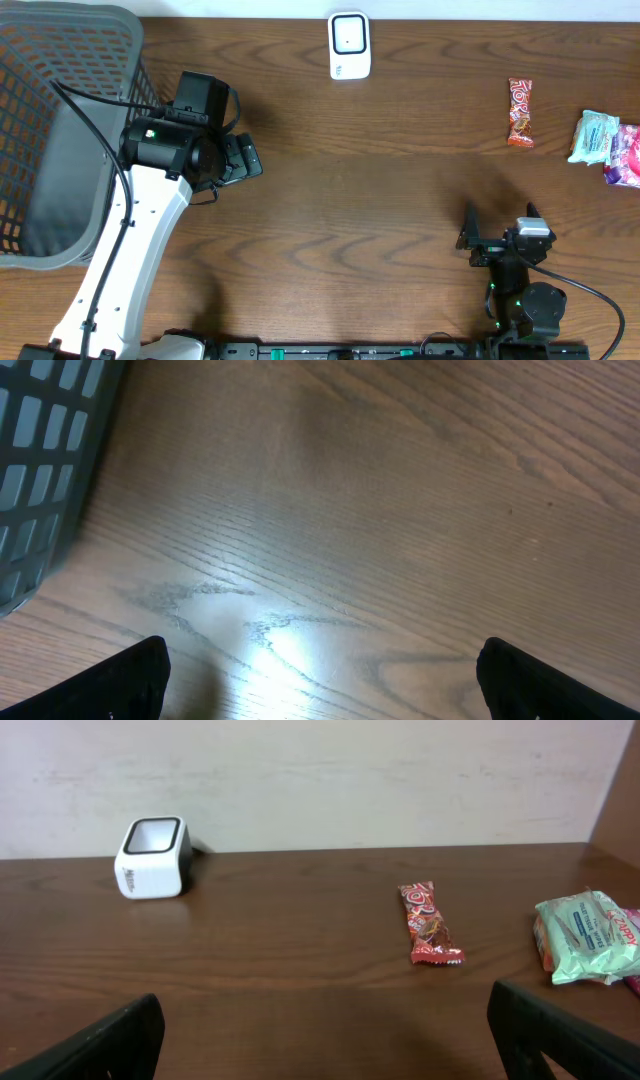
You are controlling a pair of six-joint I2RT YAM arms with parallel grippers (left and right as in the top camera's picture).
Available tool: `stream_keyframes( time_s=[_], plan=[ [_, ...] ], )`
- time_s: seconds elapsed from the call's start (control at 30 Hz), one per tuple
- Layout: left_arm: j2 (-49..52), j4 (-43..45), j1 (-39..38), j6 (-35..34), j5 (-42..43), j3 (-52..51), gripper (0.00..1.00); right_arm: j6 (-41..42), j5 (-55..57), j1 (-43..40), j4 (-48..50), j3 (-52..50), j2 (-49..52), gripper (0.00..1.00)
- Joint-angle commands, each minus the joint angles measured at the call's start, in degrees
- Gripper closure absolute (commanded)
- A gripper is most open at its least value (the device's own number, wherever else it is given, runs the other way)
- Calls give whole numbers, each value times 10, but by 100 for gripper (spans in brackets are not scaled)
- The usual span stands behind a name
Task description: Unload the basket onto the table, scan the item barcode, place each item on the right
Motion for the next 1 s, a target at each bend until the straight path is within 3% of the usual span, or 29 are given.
stream_keyframes(
  time_s=[0.0,0.97],
  plan=[
    [-3,-2,2,-7,-5,4,2,-6,3,4,-2,-1,-4,1],
    [-14,0,2,-8,-5,3,2,-6,3,4,-2,-1,-4,1]
  ],
)
